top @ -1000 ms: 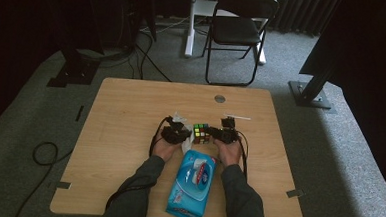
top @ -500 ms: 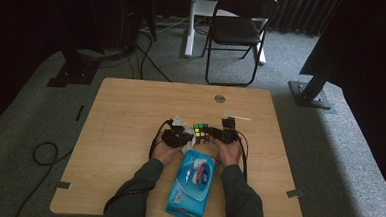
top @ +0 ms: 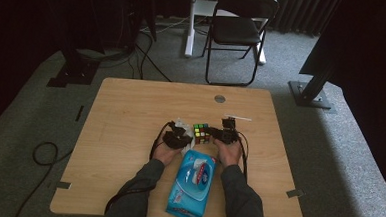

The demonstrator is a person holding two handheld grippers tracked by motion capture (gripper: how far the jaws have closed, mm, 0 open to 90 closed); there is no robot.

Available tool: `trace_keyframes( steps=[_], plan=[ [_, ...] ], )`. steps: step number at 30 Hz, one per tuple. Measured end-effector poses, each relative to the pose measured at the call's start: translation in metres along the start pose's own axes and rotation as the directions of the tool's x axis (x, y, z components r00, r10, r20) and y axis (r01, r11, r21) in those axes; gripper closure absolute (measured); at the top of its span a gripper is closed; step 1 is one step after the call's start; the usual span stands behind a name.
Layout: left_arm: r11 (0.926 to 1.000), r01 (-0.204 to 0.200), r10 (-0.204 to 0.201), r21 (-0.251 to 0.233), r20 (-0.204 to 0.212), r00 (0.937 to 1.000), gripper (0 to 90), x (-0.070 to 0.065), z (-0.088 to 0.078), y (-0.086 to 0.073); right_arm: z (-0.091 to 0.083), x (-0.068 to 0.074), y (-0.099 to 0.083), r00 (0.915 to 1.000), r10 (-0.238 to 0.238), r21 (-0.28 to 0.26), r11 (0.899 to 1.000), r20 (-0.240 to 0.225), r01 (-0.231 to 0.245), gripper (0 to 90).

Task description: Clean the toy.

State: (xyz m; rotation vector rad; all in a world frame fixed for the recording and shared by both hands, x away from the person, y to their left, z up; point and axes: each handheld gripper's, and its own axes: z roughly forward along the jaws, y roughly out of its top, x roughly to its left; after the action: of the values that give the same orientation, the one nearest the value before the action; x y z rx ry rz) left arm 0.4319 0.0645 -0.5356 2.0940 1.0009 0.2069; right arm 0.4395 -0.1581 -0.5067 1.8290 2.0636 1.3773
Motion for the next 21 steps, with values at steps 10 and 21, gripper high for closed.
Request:
trace_keyframes(
  steps=[10,21],
  plan=[
    [0.9957,0.032,-0.033,-0.087,-0.01,0.9994,87.1,0.016,-0.032,0.001,0.001,-0.003,0.0,0.9994,0.03,0.001,1.0,-0.02,-0.03,67.1],
    [0.99,0.047,-0.05,-0.133,-0.019,0.9986,87.1,0.027,-0.058,-0.008,-0.014,-0.007,0.0,0.9997,0.016,-0.054,0.998,-0.02,-0.017,62.0]
  ],
)
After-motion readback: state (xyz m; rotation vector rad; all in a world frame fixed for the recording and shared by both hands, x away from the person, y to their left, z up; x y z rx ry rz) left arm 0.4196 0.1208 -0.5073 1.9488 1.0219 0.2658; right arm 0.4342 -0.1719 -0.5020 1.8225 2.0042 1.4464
